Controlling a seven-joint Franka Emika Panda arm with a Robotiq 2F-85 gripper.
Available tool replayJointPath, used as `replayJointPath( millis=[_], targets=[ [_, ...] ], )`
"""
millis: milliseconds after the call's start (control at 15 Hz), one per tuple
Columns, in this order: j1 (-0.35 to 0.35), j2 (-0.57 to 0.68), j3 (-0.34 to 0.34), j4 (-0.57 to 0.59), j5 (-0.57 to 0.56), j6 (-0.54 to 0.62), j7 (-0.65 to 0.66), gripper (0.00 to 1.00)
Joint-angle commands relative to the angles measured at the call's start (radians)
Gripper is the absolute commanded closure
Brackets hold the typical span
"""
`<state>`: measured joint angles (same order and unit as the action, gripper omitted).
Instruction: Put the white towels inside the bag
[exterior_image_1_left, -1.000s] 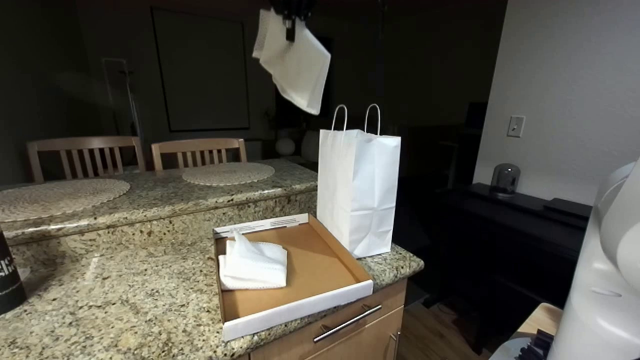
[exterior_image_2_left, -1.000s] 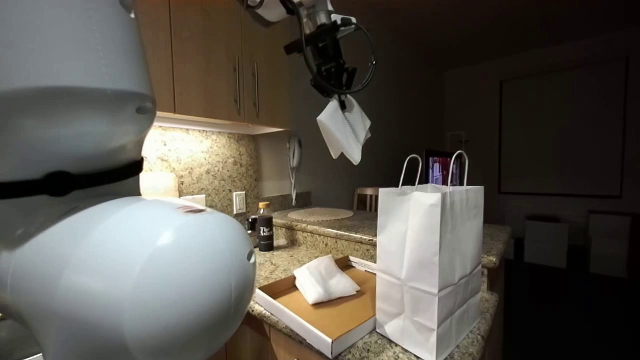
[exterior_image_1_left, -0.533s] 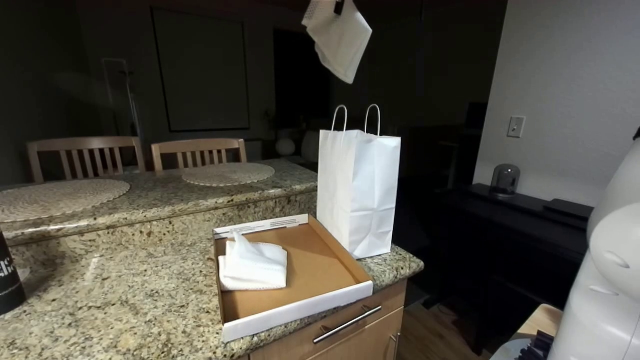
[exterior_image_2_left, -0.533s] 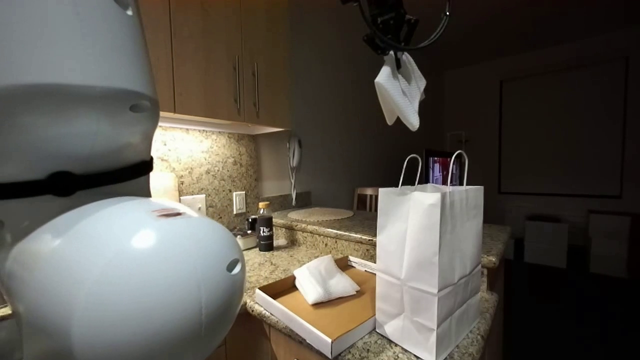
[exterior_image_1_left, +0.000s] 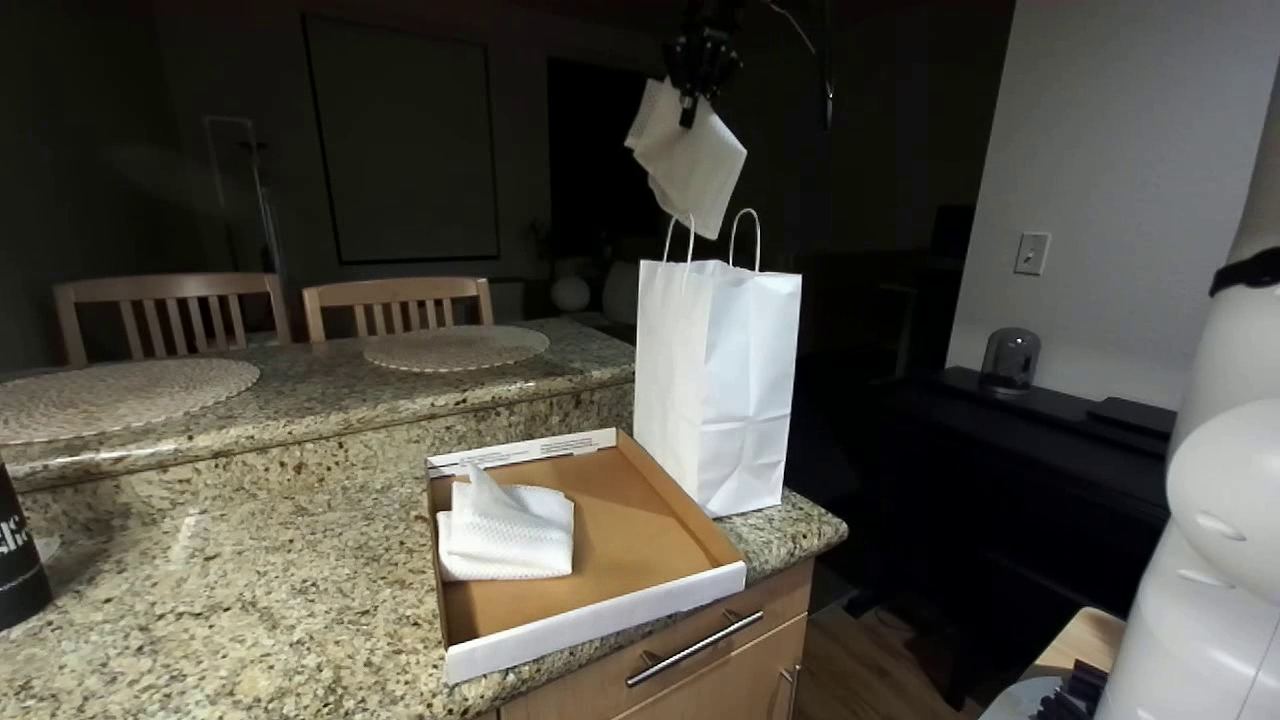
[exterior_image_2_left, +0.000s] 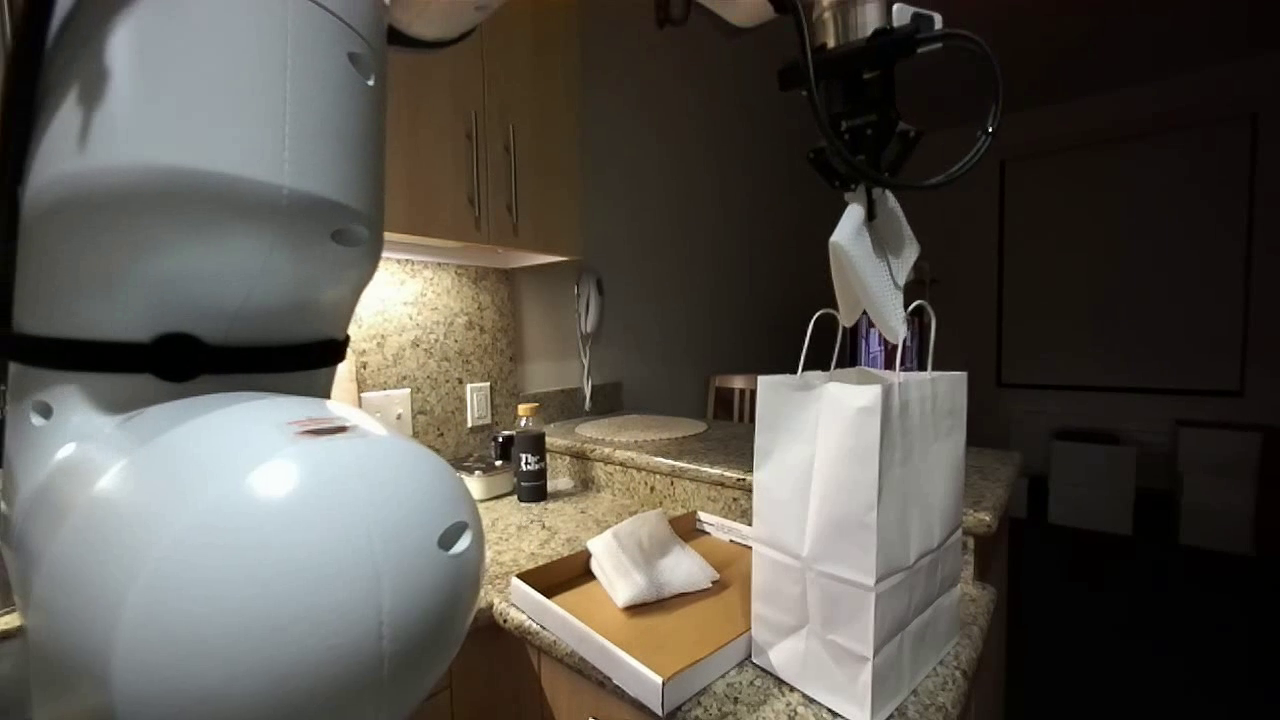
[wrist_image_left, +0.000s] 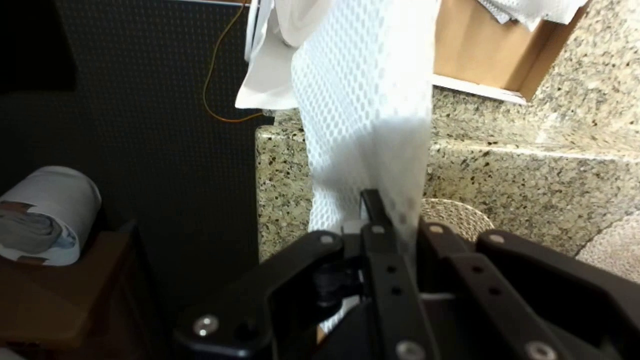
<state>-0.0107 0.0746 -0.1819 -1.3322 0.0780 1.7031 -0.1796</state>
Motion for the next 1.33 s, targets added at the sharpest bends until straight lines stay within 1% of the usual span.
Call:
replayJointPath(
  millis=[0,200,467,533,600,933,1133,1200,1267],
  targets=[
    [-0.014,0.022,-0.010,-0.019,0.022,-0.009,-0.074,0.92],
    [-0.008,0.002,-0.011,-0.083,0.015,-0.029,-0.125,0.92],
    [0.002,-0.054,-0.008,-0.203,0.007,-0.039,-0.179,0.92],
    [0.002,-0.065,-0.010,-0.229,0.011,-0.043,-0.182,0.92],
    [-0.038,-0.071,0.029,-0.242,0.009,-0.051,-0.177,0.92],
    [-0.053,-0.110,0.044,-0.331,0.025,-0.049,-0.156,0.92],
    [-0.054,-0.118,0.044,-0.358,0.032,-0.045,-0.142,0.94],
    [-0.054,-0.118,0.043,-0.363,0.037,-0.044,-0.139,0.67],
    [-0.054,-0.118,0.043,-0.363,0.041,-0.042,-0.134,0.65]
  ],
)
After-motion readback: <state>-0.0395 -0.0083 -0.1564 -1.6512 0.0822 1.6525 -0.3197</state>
